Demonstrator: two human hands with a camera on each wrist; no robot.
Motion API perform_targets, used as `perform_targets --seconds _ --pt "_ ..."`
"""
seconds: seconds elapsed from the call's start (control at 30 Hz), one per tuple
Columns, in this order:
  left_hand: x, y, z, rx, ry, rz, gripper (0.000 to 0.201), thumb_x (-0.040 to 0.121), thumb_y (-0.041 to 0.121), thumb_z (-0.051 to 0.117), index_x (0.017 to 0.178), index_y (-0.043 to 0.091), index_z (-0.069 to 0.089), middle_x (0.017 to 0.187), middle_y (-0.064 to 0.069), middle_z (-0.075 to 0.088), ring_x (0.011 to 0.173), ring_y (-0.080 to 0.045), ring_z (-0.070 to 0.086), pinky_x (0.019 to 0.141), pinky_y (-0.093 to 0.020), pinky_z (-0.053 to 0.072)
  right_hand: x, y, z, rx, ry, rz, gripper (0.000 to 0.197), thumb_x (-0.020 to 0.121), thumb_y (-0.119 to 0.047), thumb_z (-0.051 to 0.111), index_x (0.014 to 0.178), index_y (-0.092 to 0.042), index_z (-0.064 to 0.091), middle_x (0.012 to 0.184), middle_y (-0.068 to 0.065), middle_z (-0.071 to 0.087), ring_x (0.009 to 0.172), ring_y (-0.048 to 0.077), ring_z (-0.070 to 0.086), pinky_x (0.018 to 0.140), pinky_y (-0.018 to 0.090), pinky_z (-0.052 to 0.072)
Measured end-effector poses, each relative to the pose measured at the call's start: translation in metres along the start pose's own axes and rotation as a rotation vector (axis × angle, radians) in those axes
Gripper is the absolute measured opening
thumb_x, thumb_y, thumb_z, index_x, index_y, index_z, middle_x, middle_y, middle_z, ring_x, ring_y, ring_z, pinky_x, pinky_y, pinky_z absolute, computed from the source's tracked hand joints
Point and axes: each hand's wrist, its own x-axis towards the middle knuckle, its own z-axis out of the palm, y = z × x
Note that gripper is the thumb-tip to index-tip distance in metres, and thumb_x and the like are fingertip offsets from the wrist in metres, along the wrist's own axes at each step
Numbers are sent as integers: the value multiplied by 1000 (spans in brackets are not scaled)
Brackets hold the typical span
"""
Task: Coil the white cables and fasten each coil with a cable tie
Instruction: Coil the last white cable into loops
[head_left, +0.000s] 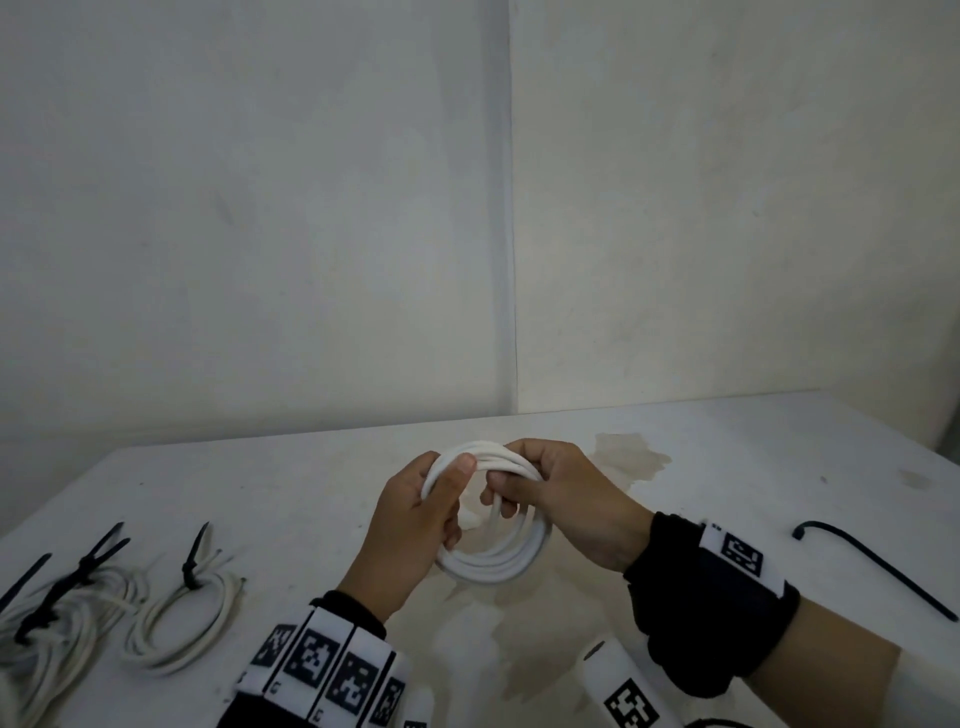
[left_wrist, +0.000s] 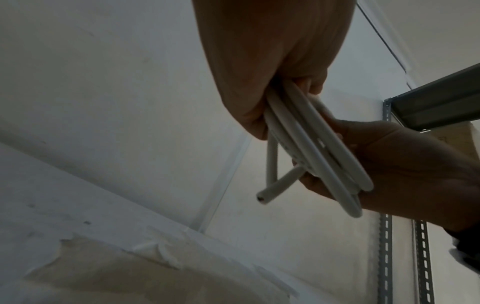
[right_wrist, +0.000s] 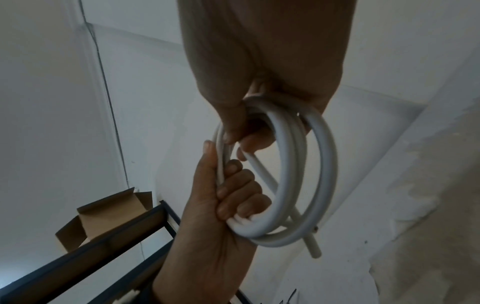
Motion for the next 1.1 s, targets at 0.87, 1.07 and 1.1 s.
perform_targets --seconds 0.87,1.07,1.1 --pt "3 -9 0 19 192 -19 36 92 34 47 65 11 46 40 9 40 39 -7 40 49 -27 37 -6 -2 0 -658 224 -195 22 79 -20 66 94 -12 51 90 5 63 72 21 60 71 38 53" --pt "0 -11 1 27 191 7 42 91 33 49 80 -7 54 40 8 41 39 -6 40 51 -29 37 -2 -11 -12 -637 4 -93 10 82 -11 60 91 -14 58 91 1 66 72 3 58 71 24 51" --pt "0 -11 1 9 196 9 42 91 33 49 81 -7 54 40 8 41 39 -7 40 51 -29 37 -2 -13 -13 -627 -14 -97 11 83 -10 59 93 -14 58 91 -1 65 71 1 56 70 21 49"
